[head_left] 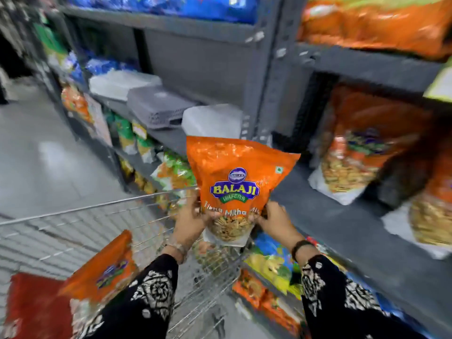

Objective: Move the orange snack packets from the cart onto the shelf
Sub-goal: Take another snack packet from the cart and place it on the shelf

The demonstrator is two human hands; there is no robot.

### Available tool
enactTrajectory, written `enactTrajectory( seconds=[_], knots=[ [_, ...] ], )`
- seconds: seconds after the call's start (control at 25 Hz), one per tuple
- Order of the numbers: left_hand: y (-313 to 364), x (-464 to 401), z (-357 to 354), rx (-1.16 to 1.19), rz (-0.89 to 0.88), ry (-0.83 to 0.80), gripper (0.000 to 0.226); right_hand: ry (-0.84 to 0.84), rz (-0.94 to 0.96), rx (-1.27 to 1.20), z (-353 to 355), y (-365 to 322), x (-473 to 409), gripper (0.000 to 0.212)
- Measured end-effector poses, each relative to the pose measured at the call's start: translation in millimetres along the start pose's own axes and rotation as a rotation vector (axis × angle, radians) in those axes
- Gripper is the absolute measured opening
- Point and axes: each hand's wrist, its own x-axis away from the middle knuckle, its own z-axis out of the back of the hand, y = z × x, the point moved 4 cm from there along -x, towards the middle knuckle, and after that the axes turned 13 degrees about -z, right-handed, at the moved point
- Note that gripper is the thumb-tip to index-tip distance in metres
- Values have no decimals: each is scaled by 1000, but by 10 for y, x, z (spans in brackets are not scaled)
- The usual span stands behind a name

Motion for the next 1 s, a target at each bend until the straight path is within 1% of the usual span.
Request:
enactTrajectory(
  seconds=[0.12,0.2,0.28,0.44,0.6,0.72,0.84,0.88,0.92,1.0],
  knots=[
    [405,-220,-730,32,-126,-112,46,154,-25,-123,794,212,269,33],
    [620,-325,-1270,59,-180,-208,40,288,-30,-151,1285,375,434,39],
    [755,-402,-1725,117,-209,-282,37,380,-67,-135,1651,559,514,38],
    [875,-553,-2545,167,-214,-431,44,536,-202,-156,2171,1043,560,40],
    [664,-587,-3027,158,-173,-591,52,562,-318,-214,2290,1475,523,49],
    [519,-571,-3205,120,-174,-658,66,577,-391,-269,2265,1723,536,49],
    [526,-537,-3243,120,-146,-664,60,580,-379,-304,2216,1754,585,52],
    [536,-524,-3228,113,-151,-651,61,583,-367,-315,2176,1733,612,54],
    [548,-503,-3184,98,-156,-623,63,613,-358,-317,2126,1705,663,57],
    [525,-422,-3024,82,-161,-536,65,761,-347,-346,1984,1665,806,58]
  ],
)
